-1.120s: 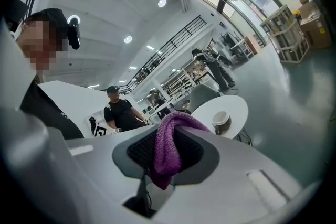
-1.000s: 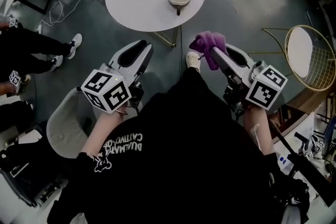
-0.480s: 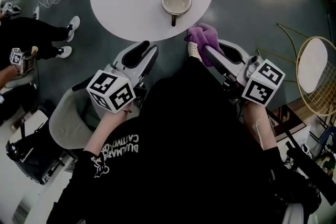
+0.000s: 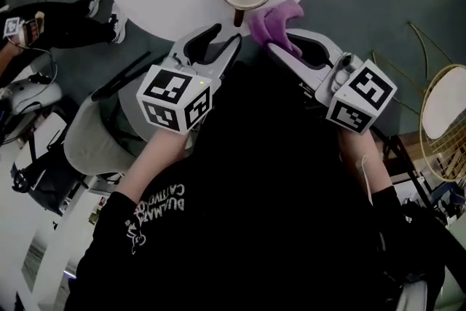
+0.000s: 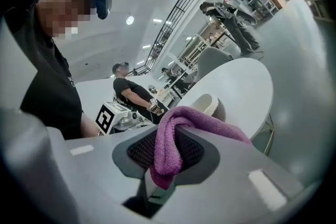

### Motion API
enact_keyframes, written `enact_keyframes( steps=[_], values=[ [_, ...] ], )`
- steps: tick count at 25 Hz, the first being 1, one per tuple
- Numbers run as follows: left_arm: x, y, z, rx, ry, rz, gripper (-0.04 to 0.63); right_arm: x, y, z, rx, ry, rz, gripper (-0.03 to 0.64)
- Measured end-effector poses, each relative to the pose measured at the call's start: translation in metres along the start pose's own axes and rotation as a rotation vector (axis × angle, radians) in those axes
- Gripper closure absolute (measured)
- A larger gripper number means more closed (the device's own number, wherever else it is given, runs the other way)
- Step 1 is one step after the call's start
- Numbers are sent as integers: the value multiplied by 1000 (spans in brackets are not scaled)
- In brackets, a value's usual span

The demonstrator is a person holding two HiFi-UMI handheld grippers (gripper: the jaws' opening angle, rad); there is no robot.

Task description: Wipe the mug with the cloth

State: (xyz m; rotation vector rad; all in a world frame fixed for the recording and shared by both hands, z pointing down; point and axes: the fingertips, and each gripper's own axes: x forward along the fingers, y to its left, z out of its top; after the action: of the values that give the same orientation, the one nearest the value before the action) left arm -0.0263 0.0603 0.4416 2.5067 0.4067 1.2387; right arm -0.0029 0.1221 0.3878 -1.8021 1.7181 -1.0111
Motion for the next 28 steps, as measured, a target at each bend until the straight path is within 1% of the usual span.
enact_keyframes(
  steps=[3,6,8,12,14,16,19,21,22,24,28],
  values=[
    [27,-1,5,16,31,18,417,7,-17,-2,-17,39,35,538],
    [33,15,6,25,54,47,417,27,-24,-8,-28,95,58,538],
    [38,23,5,30,63,62,434,36,-31,-12,-33,130,71,538],
    [57,9,6,32,84,66,462,26,-46,-19,-43,201,69,537],
    [58,3,8,30,101,67,469,24,-45,-20,-27,232,69,537],
    [51,8,10,39,115,71,477,32,-38,-18,-11,257,75,537],
    [41,21,16,61,132,74,483,50,-29,-9,-16,277,98,537],
    [40,22,19,63,137,68,521,55,-28,-5,-17,280,111,537],
    [40,22,19,59,141,65,525,56,-28,-4,-13,281,116,537],
    [40,22,18,56,154,60,526,58,-29,-4,5,281,124,537],
    [39,25,17,76,189,46,525,60,-30,-6,42,281,129,537]
  ],
)
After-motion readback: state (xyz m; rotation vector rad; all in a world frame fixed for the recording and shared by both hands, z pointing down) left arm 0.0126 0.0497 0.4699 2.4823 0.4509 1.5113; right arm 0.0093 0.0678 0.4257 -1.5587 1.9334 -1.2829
